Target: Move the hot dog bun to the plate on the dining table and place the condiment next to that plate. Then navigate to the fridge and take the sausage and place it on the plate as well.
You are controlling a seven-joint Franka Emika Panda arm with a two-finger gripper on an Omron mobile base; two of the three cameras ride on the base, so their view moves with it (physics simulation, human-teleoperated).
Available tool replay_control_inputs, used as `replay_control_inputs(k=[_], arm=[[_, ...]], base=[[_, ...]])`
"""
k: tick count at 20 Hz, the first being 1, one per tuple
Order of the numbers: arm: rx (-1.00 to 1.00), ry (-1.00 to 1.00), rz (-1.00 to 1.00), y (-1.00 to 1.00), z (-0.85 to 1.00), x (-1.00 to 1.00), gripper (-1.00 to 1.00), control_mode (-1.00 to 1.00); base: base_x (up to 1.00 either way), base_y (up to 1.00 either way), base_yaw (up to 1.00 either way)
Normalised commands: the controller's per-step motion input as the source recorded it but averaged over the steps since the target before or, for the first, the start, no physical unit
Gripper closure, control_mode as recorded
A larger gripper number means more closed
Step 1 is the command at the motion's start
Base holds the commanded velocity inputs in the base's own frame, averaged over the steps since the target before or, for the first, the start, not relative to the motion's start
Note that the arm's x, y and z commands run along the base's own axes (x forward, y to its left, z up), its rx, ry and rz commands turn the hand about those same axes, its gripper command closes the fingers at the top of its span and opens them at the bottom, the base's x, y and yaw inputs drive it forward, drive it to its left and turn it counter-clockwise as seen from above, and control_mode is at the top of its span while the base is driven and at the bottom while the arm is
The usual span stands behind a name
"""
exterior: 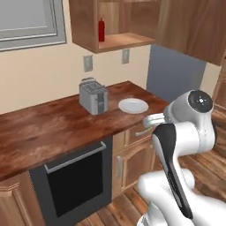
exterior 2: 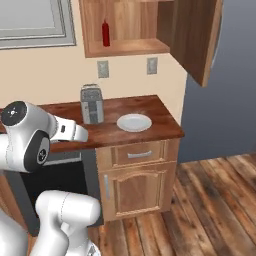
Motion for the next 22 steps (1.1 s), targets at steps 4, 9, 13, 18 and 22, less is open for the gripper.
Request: replay_control_inputs(k=[4, 9, 13, 18, 22], arm=[[0.00, 0.00, 0.00, 0.00, 0.00, 0.00, -1.00, 1.00], [0.00, 0.00, 0.00, 0.00, 0.00, 0.00, -1.00, 1.00], [0.00, 0.00, 0.00, 0.00, 0.00, 0.00, -1.00, 1.00], [0.00, 0.00, 0.00, 0.00, 0.00, 0.00, -1.00, 1.00], [0.00, 0.00, 0.00, 0.00, 0.00, 0.00, -1.00, 1.00]], base=[[0.71, -0.26, 0.35], [0.44, -0.42, 0.24], [0.41, -0.48, 0.27], [0.54, -0.42, 0.27], [0.50, -0.41, 0.24]])
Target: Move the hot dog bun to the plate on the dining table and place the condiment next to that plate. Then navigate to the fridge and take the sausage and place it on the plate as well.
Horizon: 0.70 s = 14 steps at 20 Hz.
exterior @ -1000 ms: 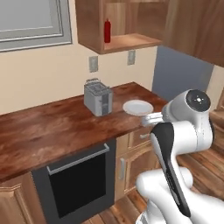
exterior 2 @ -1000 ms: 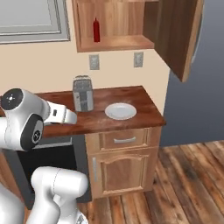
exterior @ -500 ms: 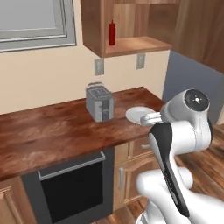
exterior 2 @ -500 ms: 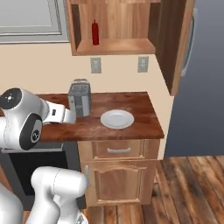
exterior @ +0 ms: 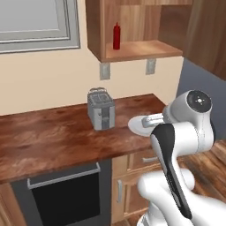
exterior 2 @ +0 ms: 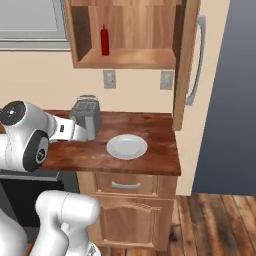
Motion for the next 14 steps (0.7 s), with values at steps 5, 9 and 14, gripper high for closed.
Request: replay_control_inputs(k=[5, 9, 14], arm=[[0.00, 0.00, 0.00, 0.00, 0.00, 0.00, -1.00, 1.00], [0.00, 0.00, 0.00, 0.00, 0.00, 0.00, -1.00, 1.00], [0.00, 0.00, 0.00, 0.00, 0.00, 0.00, -1.00, 1.00]], base=[[0.50, -0.45, 0.21], [0.54, -0.32, 0.16], [0.57, -0.25, 0.09]])
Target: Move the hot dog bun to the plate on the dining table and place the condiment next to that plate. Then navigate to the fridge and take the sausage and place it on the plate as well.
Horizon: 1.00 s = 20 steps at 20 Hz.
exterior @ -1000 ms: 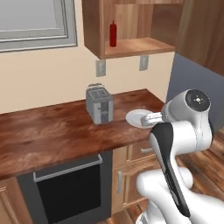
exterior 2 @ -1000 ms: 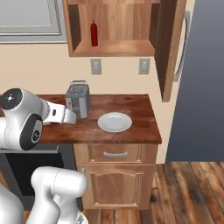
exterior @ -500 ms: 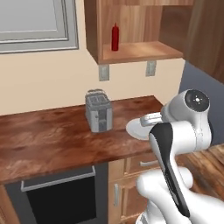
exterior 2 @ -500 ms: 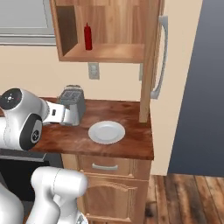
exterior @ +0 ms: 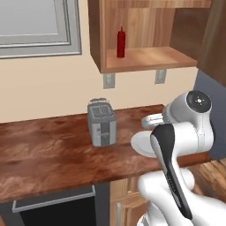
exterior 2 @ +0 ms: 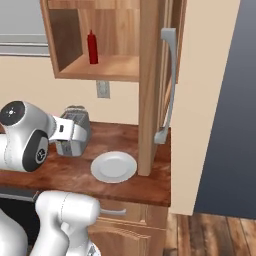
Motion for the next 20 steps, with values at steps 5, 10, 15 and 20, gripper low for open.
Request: replay_control_inputs(k=[5, 10, 15, 20], arm=[[0.00, 0.00, 0.00, 0.00, 0.00, 0.00, -1.00, 1.00], [0.00, 0.00, 0.00, 0.00, 0.00, 0.00, -1.00, 1.00], [0.00, -0.22, 0.15, -0.17, 0.42, 0.59, -1.00, -1.00], [0.00, -0.28, 0.16, -0.24, 0.72, 0.31, -1.00, -1.00]], base=[[0.62, -0.16, 0.01], [0.66, -0.18, 0.04], [0.00, 0.00, 0.00], [0.00, 0.00, 0.00]])
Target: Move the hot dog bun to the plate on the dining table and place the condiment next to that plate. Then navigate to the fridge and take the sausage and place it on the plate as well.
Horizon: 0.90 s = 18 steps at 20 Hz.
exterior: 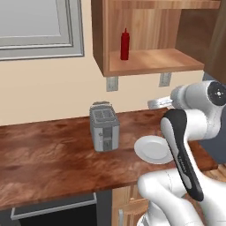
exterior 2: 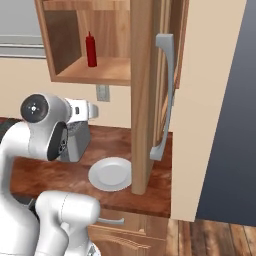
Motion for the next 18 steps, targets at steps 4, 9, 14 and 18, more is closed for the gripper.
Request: replay_control_inputs(k=[4, 9, 14, 18], arm=[[0.00, -0.31, 0.12, -0.05, 0.67, 0.12, -1.00, -1.00], [-0.02, -0.27, 0.02, 0.00, 0.78, 0.18, -1.00, -1.00], [-0.01, -0.10, 0.00, 0.00, 0.65, 0.23, -1.00, -1.00], [0.00, 0.00, 0.00, 0.00, 0.31, 0.22, -1.00, -1.00]], base=[[0.00, 0.00, 0.00], [0.00, 0.00, 0.00], [0.00, 0.00, 0.00], [0.00, 0.00, 0.00]])
